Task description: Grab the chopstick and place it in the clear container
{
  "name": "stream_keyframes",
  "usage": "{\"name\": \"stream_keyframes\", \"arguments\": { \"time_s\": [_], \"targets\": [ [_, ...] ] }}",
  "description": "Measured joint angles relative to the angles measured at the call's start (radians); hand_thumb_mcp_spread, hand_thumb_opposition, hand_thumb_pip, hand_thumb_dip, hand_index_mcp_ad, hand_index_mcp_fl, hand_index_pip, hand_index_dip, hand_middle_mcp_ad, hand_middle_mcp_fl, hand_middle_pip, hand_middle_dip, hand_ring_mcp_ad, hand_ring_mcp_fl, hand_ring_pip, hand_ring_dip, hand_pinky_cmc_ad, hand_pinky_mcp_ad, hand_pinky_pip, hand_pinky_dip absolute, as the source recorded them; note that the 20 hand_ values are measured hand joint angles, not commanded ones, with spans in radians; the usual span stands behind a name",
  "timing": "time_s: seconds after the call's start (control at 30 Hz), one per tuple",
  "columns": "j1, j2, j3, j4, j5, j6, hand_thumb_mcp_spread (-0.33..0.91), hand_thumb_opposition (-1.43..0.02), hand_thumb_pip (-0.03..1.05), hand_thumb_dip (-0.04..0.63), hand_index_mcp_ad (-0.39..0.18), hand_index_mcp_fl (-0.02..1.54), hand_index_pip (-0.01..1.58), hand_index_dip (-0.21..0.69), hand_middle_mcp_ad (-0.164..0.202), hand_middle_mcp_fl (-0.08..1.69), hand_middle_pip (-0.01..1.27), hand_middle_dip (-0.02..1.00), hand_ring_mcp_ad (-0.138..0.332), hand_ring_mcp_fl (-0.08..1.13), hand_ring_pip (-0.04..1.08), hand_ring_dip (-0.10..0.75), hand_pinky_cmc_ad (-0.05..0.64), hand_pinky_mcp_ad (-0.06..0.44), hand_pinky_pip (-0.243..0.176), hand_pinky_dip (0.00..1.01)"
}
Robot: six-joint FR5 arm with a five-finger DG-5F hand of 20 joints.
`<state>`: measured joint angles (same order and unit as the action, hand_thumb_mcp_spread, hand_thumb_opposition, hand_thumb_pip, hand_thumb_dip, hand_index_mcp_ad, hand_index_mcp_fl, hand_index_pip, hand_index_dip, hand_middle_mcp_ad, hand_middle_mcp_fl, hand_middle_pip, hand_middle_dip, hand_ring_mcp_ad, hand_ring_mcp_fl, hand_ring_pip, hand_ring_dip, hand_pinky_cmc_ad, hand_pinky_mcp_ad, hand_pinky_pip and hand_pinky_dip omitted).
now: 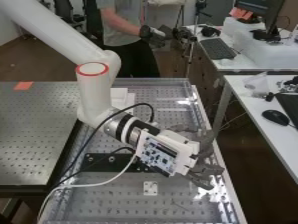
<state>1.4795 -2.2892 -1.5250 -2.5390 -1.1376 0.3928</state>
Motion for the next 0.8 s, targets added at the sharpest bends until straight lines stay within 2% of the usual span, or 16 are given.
{"name": "stream_keyframes", "arguments": {
  "time_s": [0.23, 0.5, 0.8],
  "targets": [
    [-0.003, -0.002, 0.002, 0.003, 0.006, 0.007, 0.62, -0.87, 0.4, 0.29, -0.239, 0.91, 0.2, 0.426, 0.061, 0.94, 0.14, 0.72, 0.087, 0.37, 0.11, 0.379, 0.298, 0.202, -0.014, 0.15],
    [-0.005, -0.007, 0.002, 0.004, -0.002, 0.016, 0.62, -0.86, 0.4, 0.29, -0.234, 0.94, 0.19, 0.424, 0.061, 0.94, 0.14, 0.72, 0.087, 0.37, 0.11, 0.379, 0.298, 0.199, -0.014, 0.15],
    [-0.011, -0.016, 0.003, -0.006, -0.028, 0.064, 0.62, -0.85, 0.4, 0.29, -0.236, 0.99, 0.19, 0.424, 0.058, 0.99, 0.14, 0.72, 0.087, 0.39, 0.11, 0.379, 0.297, 0.202, -0.017, 0.15]
  ]
}}
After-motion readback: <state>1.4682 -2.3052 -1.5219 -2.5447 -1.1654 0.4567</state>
